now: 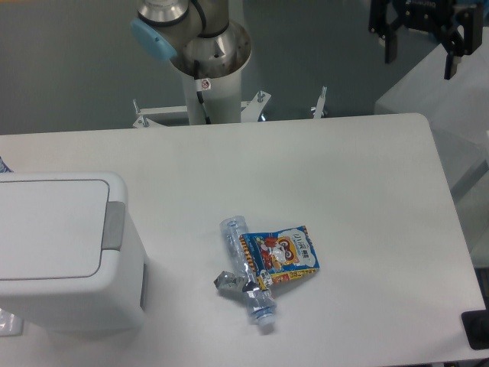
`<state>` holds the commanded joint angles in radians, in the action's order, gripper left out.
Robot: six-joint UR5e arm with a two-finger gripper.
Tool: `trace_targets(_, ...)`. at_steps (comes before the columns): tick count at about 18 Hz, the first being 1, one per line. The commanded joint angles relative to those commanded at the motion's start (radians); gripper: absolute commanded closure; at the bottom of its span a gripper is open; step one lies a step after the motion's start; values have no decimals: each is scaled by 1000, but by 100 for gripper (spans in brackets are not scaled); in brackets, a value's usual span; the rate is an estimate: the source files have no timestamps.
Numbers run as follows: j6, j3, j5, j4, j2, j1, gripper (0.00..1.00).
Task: Open the trash can
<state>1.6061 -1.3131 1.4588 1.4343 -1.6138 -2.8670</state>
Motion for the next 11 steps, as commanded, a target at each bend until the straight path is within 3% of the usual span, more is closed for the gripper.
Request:
trace_targets(6,-9,-6,-3,0,9,6,0)
trace_targets(11,-227,-18,-78,0,28,24,0)
